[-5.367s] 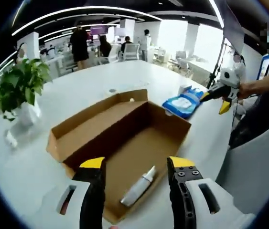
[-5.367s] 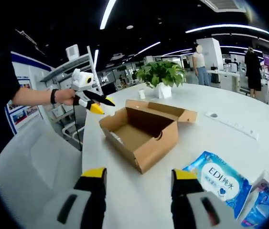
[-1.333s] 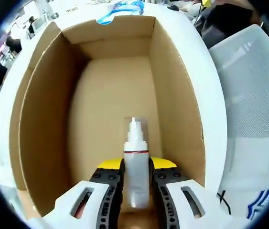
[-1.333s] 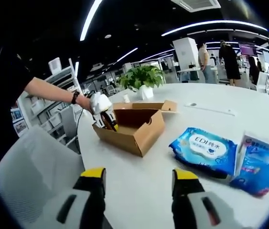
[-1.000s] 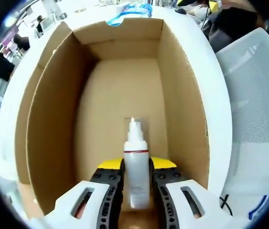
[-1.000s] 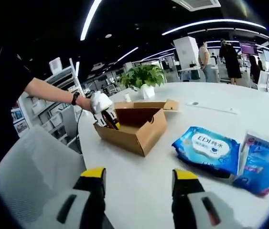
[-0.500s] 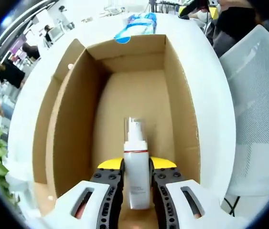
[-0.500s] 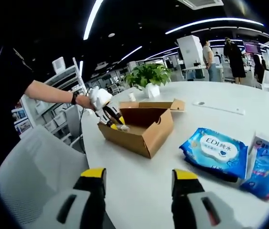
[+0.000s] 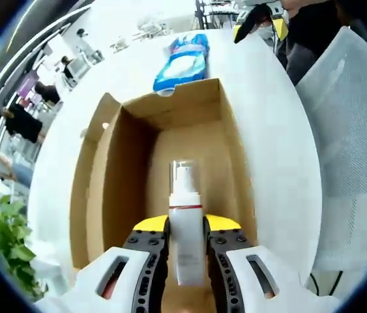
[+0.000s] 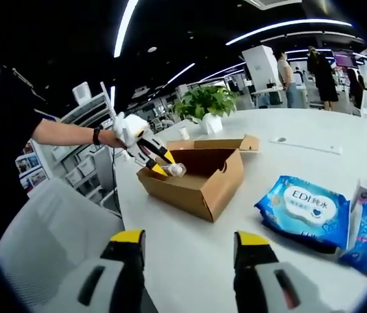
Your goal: Operate the shoe box by opening the lid, removing the specified soft item, and placing it in the target area until the item is outside and the box remains undamaged.
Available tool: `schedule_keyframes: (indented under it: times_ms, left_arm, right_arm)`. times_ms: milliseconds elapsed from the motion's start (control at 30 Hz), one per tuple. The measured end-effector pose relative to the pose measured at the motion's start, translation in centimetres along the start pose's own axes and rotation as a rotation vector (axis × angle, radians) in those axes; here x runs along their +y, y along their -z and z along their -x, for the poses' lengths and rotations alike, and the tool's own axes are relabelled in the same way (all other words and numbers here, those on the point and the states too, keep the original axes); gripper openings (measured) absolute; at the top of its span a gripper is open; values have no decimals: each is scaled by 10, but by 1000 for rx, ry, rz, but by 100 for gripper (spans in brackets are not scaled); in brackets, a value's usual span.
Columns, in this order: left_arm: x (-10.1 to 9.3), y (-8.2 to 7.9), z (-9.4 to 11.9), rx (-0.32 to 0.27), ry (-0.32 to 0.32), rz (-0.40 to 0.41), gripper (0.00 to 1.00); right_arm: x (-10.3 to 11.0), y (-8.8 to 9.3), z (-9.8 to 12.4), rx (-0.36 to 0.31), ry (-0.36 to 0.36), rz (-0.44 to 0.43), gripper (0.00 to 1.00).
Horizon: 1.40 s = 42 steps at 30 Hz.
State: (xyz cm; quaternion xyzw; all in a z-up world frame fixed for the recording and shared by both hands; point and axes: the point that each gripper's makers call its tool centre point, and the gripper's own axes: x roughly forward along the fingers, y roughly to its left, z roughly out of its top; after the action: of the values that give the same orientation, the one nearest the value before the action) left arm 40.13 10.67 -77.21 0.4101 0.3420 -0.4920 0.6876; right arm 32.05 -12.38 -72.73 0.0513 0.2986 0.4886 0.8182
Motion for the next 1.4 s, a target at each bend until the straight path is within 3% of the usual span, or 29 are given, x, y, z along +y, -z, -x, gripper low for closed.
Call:
schedule_keyframes:
  times_ms: [467, 800, 1400]
  left_arm:
    - [-8, -68, 13, -104, -26, -119, 19]
    - [-30, -119, 14, -175, -12, -218, 19]
    - [-64, -159, 6, -209, 5, -339, 19]
  right_arm:
    - [-1, -7, -9, -21, -16, -32, 52]
    - [2, -12, -13, -43, -24, -58, 51]
    - [13, -27, -23, -122, -84, -185, 47]
